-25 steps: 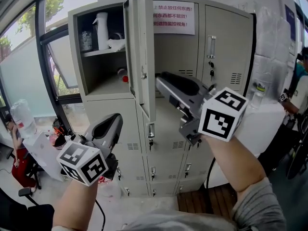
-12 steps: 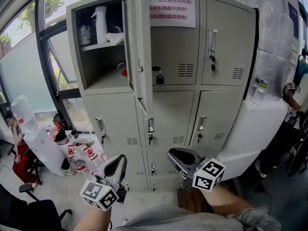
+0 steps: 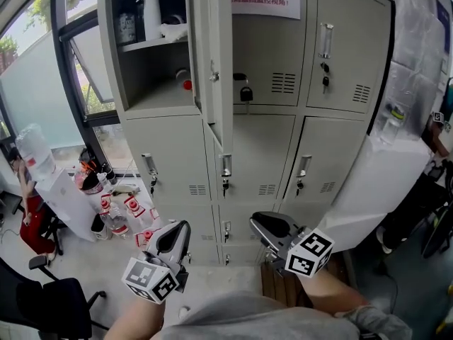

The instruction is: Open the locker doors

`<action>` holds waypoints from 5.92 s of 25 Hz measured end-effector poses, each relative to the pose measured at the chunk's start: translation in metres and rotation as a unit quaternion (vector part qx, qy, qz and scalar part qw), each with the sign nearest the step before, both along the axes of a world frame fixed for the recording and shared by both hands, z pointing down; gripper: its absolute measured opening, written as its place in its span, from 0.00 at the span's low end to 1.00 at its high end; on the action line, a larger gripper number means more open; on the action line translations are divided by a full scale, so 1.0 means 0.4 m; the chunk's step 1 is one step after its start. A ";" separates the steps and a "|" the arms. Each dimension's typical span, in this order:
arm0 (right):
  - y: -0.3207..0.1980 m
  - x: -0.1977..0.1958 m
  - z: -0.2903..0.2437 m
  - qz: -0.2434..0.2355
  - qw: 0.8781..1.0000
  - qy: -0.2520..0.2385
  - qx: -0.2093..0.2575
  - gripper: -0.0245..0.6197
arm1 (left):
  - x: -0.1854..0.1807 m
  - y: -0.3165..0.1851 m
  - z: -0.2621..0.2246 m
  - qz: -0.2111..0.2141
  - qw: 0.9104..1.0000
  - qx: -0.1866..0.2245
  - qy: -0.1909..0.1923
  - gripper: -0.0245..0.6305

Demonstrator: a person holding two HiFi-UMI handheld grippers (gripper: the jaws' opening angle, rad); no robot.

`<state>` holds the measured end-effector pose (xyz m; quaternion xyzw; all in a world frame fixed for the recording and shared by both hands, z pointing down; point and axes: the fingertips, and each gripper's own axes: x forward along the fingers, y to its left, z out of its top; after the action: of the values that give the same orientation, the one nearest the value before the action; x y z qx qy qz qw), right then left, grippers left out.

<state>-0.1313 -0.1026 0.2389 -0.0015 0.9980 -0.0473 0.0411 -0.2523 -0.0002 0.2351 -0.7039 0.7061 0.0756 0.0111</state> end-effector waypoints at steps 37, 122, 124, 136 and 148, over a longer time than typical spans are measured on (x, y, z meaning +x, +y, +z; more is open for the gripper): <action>0.004 -1.106 0.124 0.231 0.964 0.117 0.059 0.28 | -0.862 0.205 0.223 0.046 0.998 -0.048 0.023 0.04; 0.214 -0.033 0.260 -0.047 0.995 0.087 0.007 0.13 | 0.058 0.144 0.238 -0.066 0.996 -0.054 0.038 0.04; 0.213 -0.032 0.249 -0.046 0.995 0.083 0.004 0.12 | 0.067 0.147 0.242 -0.062 0.996 -0.052 0.043 0.04; 0.205 0.030 0.283 -0.039 0.994 0.098 0.010 0.12 | 0.107 0.139 0.239 -0.030 0.998 -0.047 0.042 0.04; 0.171 0.083 0.360 0.010 0.993 0.118 -0.023 0.12 | 0.142 0.103 0.282 0.019 0.996 -0.081 0.040 0.04</action>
<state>-0.0982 -0.0342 0.3827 -0.0185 0.9945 -0.0697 -0.0765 -0.1957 0.0408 0.3478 -0.7123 0.6962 0.0464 -0.0762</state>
